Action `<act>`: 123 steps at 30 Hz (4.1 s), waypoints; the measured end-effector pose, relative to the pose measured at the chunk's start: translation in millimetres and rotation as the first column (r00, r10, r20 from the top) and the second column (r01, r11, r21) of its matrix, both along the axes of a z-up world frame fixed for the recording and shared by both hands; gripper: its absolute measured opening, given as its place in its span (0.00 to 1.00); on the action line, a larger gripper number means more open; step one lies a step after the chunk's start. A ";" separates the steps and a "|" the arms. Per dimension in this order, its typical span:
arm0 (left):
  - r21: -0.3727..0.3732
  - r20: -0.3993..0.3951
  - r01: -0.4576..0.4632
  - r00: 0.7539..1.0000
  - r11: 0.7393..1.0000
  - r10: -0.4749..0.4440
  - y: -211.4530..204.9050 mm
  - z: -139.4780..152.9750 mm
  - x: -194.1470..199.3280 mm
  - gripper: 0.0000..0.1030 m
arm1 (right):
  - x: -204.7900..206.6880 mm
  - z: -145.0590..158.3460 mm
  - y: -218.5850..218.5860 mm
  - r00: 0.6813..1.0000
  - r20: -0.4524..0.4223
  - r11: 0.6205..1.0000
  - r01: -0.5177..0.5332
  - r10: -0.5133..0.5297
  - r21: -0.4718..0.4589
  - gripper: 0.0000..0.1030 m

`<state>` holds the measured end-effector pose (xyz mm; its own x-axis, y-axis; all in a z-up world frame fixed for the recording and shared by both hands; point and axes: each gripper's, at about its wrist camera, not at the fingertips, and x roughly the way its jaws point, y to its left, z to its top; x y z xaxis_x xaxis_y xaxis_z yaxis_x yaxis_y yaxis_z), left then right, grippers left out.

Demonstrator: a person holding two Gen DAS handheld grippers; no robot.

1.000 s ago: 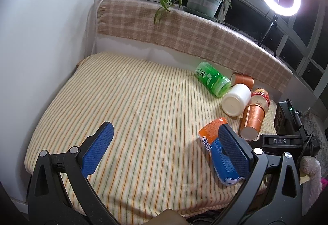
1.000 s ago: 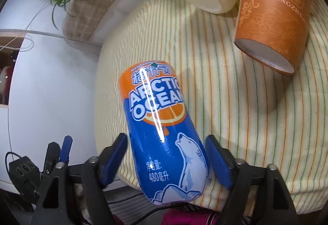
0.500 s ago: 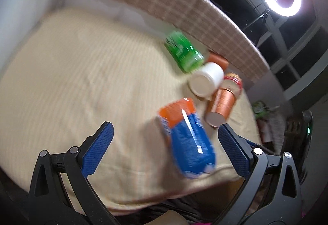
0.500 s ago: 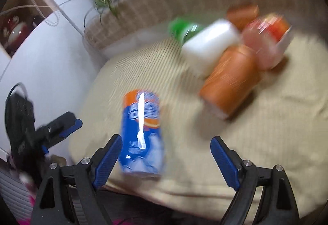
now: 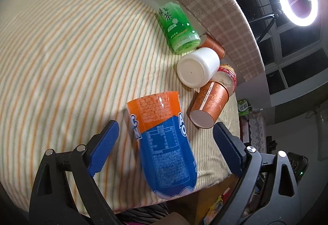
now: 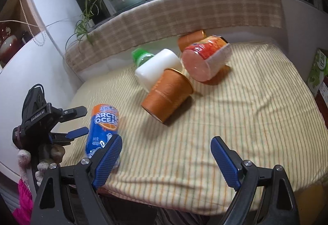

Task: Flip cup upright
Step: 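Grasp the bottle with the left tool while the right tool releases it, then lower the bottle upright onto the table with the left tool, then open the left tool and pull it back from the bottle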

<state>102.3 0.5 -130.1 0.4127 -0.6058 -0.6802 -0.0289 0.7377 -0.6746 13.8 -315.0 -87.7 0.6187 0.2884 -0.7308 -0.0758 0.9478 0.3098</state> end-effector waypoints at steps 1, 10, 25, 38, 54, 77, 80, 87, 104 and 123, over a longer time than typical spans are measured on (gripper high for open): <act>0.000 -0.005 0.002 1.000 1.000 -0.002 -1.6 -1.6 1.7 0.92 | -0.1 -1.3 -0.6 1.000 -0.002 1.000 0.006 -0.006 0.001 0.87; -0.004 -0.046 0.014 0.999 1.000 -0.014 -14.0 -16.6 13.2 0.81 | -0.3 -10.7 -5.3 1.000 -0.020 1.000 0.024 -0.024 0.008 0.88; 0.082 -0.006 0.049 0.999 0.995 -0.048 -27.8 -12.1 14.9 0.63 | -0.4 -16.2 -13.5 0.998 -0.030 0.998 0.056 -0.056 0.005 0.90; 0.284 0.188 0.057 0.975 0.957 -0.114 -51.5 29.0 -5.0 0.62 | 1.3 -21.9 -12.9 0.997 -0.048 0.998 0.060 -0.060 0.008 0.90; 0.531 0.384 -0.017 0.896 0.847 -0.222 -86.5 52.8 -39.8 0.62 | -1.5 -20.5 -16.7 0.996 -0.038 0.997 0.081 -0.080 0.012 0.90; 0.513 0.387 0.061 0.874 0.856 -0.294 -98.0 50.2 -66.9 0.62 | -8.3 -16.5 -15.4 0.996 -0.021 0.996 0.085 -0.085 0.002 0.90; 0.498 0.376 0.078 0.878 0.864 -0.296 -96.7 48.1 -68.7 0.62 | -9.9 -15.6 -15.7 0.996 -0.019 0.996 0.085 -0.085 0.002 0.90; 0.482 0.377 0.102 0.873 0.870 -0.311 -96.1 48.2 -76.3 0.64 | -13.6 -12.6 -14.7 0.997 -0.009 0.997 0.081 -0.081 0.000 0.90; 0.475 0.412 0.057 0.867 0.878 -0.279 -77.1 57.6 -103.2 0.75 | -28.1 -3.0 -7.6 0.996 0.060 0.997 0.073 -0.071 -0.031 0.90; 0.482 0.619 -0.226 0.771 0.846 -0.147 -40.8 100.6 -140.8 0.89 | -45.9 26.3 27.9 0.955 0.298 0.979 0.075 -0.015 -0.190 1.00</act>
